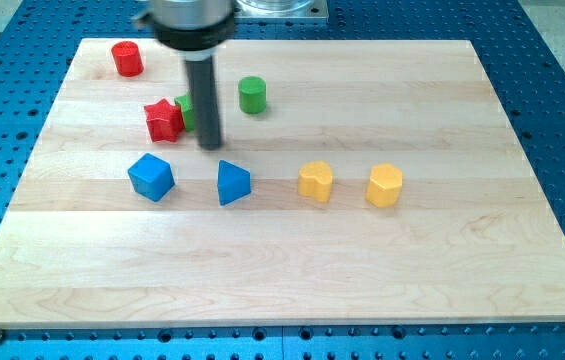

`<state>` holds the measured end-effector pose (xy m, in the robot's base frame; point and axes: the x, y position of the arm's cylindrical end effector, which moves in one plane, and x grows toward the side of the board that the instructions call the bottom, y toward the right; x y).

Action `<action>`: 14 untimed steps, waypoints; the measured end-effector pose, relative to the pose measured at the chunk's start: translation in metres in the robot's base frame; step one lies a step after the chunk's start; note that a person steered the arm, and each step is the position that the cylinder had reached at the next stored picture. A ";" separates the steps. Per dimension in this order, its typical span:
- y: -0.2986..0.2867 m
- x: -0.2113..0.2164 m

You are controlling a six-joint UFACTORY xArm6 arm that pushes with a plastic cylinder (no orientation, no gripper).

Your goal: Make a group of green blocks and red blocks

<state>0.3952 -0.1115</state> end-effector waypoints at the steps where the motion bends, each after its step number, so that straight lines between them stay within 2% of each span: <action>1: -0.002 -0.051; 3: 0.034 -0.076; 5: 0.024 -0.108; 6: 0.049 -0.116; 8: -0.047 -0.118; 10: 0.113 -0.117; 11: 0.118 -0.078; 12: 0.051 -0.067; 13: -0.009 -0.088; 14: -0.037 -0.089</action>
<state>0.3064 -0.1486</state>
